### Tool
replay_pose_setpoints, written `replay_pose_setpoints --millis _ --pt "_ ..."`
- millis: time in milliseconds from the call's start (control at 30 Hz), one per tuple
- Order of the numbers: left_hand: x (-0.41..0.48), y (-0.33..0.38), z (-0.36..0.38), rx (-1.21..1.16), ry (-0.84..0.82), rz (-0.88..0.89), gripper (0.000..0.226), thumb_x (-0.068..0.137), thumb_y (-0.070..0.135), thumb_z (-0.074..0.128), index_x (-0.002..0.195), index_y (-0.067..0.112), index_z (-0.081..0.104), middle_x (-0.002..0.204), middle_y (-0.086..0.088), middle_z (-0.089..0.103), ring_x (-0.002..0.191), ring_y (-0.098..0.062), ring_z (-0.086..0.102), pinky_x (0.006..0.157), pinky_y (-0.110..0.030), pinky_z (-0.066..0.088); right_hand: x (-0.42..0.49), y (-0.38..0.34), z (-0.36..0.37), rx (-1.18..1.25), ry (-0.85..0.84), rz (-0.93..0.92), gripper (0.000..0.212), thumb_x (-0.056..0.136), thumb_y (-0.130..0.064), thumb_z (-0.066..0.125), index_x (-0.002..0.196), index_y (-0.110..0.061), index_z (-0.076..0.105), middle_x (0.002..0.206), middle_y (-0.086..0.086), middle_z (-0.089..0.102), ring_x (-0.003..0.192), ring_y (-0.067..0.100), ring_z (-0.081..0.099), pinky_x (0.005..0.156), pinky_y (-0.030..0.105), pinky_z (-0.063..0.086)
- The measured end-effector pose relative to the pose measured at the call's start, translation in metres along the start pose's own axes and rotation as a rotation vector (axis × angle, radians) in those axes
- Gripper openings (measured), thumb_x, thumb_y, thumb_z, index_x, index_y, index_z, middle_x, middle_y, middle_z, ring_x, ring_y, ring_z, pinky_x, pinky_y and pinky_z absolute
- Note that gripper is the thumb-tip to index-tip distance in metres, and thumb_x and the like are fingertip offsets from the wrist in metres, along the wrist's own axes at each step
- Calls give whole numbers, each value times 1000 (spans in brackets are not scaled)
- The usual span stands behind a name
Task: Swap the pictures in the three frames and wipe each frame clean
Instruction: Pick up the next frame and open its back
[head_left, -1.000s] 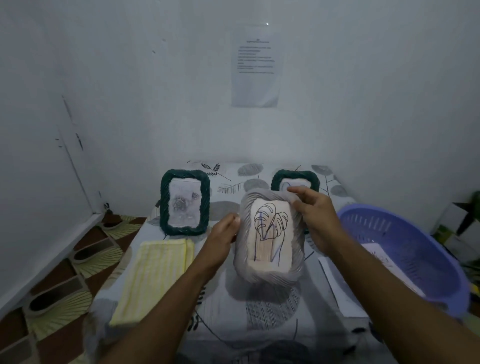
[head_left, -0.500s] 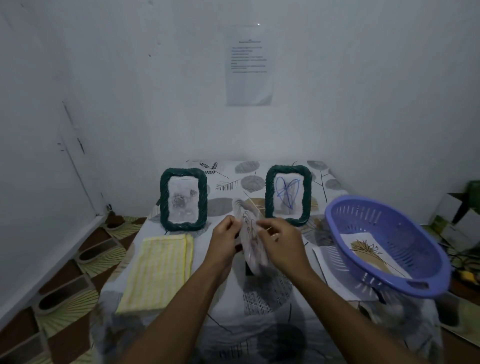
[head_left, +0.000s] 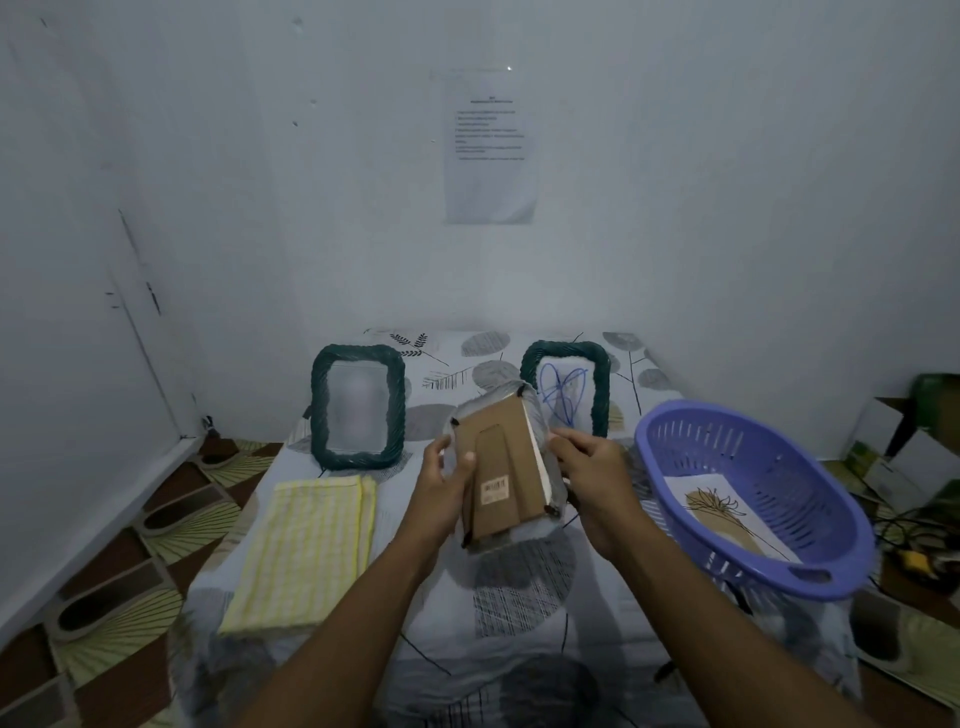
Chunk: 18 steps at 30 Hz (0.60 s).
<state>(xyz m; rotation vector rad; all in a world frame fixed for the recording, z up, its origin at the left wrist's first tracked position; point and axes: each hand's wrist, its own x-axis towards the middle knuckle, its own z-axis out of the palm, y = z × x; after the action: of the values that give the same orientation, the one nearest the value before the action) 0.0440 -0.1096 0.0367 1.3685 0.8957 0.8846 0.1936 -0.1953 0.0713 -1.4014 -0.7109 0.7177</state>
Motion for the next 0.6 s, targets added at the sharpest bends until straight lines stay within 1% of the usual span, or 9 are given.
replay_pose_setpoints --millis 67,100,167,233,300,400,467,500,600 --pt "-1 -3 -4 -24 -10 4 48 93 30 59 136 23 37 134 -2 48 113 -19 55 90 -34 49 2 9 -3 16 -29 64 26 95 -18 59 120 -11 63 114 7 67 103 26 65 88 42 54" --pt "-2 -5 -6 -24 11 25 51 91 25 63 134 25 36 130 -3 51 109 -18 56 88 -34 50 3 16 -5 11 -32 80 26 95 -18 58 120 -12 63 114 7 68 102 26 66 86 42 55" --pt "-2 -11 -11 29 28 77 70 84 21 72 140 26 29 126 -4 54 105 -17 58 88 -36 50 2 28 -8 -11 -41 120 24 96 -15 55 117 -18 65 109 5 70 95 25 67 80 43 57" --pt "-1 -18 -14 216 14 100 90 80 24 77 148 22 20 134 -7 50 113 -17 53 96 -36 46 2 43 -10 -120 -30 131 28 93 -19 54 119 -24 64 115 3 68 100 23 65 87 48 56" --pt "2 -29 -15 380 -6 142 98 77 29 80 152 19 18 146 -5 41 129 -19 43 104 -34 38 1 53 -11 -263 -28 105 32 92 -27 56 123 -26 62 118 1 66 102 19 63 90 45 54" --pt "5 -40 -17 367 -76 156 101 68 45 83 149 28 25 147 1 43 132 -20 43 106 -38 41 0 57 -14 -328 -39 23 28 94 -29 57 121 -35 54 103 -3 67 92 15 64 78 35 55" --pt "7 -42 -19 300 -117 138 89 69 53 78 144 36 32 140 4 49 125 -16 49 100 -42 48 3 57 -17 -336 -61 0 26 94 -30 57 114 -45 52 100 -9 65 91 13 64 77 34 54" --pt "9 -41 -19 264 -125 137 76 76 51 73 141 37 36 136 4 53 121 -16 53 97 -41 51 6 57 -17 -329 -65 1 21 94 -31 58 107 -48 55 101 -9 67 92 13 64 79 35 55" --pt "16 -38 -15 180 -59 150 28 97 34 53 124 29 53 117 3 63 109 -14 59 88 -26 52 14 58 -16 -248 -54 38 15 92 -30 58 95 -41 68 96 -3 73 88 18 67 80 38 55"
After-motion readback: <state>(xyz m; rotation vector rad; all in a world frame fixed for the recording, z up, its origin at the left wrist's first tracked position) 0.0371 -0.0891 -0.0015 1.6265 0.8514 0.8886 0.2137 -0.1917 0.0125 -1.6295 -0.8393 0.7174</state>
